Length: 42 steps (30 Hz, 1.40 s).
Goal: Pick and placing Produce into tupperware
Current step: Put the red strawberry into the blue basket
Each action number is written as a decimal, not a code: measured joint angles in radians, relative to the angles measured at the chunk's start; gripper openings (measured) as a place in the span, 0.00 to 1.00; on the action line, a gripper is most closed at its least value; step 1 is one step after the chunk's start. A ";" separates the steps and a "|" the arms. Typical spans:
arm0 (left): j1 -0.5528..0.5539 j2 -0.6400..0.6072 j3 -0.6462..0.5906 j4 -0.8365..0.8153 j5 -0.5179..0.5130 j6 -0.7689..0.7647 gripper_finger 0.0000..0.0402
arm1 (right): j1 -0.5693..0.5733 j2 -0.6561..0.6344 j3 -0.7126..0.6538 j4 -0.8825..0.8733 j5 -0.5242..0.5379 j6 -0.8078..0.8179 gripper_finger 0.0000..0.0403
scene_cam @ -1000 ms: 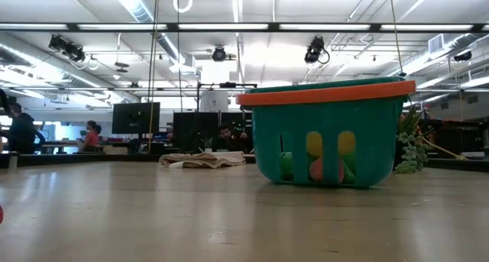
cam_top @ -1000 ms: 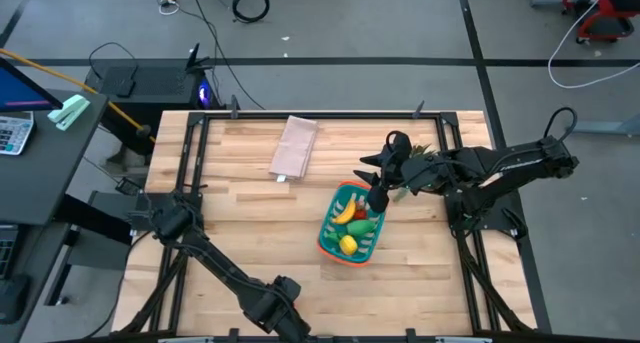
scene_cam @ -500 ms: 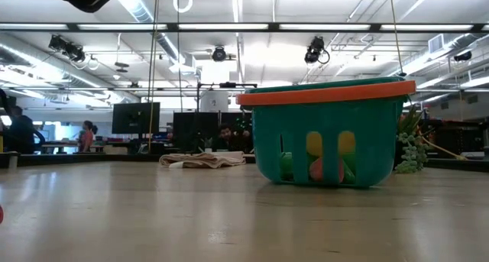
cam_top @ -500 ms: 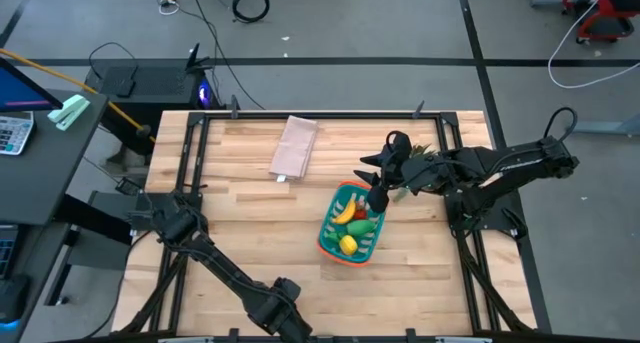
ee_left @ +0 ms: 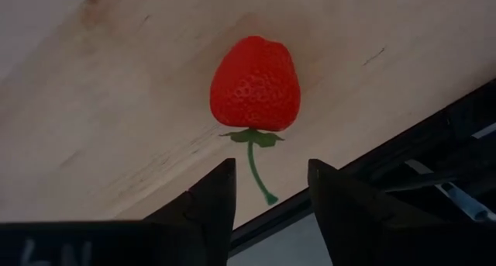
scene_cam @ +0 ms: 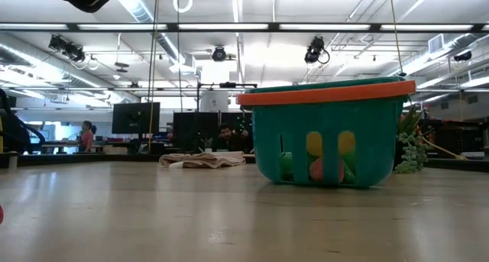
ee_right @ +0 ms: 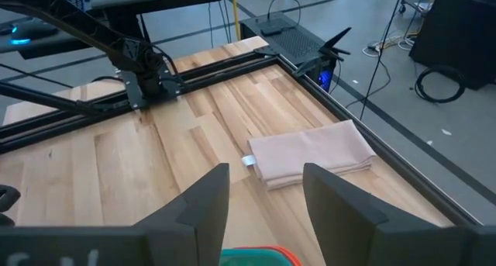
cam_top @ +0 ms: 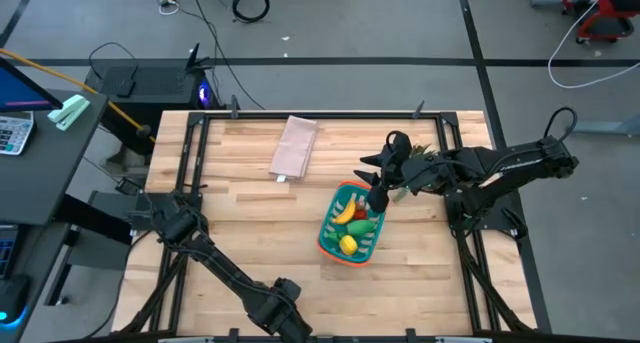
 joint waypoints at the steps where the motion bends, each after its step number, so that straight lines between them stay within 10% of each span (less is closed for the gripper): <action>1: 0.000 0.000 0.000 0.000 0.000 0.000 0.41 | 0.000 0.000 0.000 0.000 0.000 0.000 0.43; 17: -0.007 0.022 -0.001 0.016 0.010 0.024 0.38 | 0.000 0.000 0.000 0.000 0.000 0.000 0.43; 30: -0.005 0.022 -0.001 0.020 0.010 0.054 0.03 | 0.000 0.000 0.000 0.000 0.000 0.000 0.43; 42: 0.095 -0.029 0.000 0.019 -0.039 0.311 0.01 | 0.000 0.000 0.000 0.000 0.000 0.000 0.43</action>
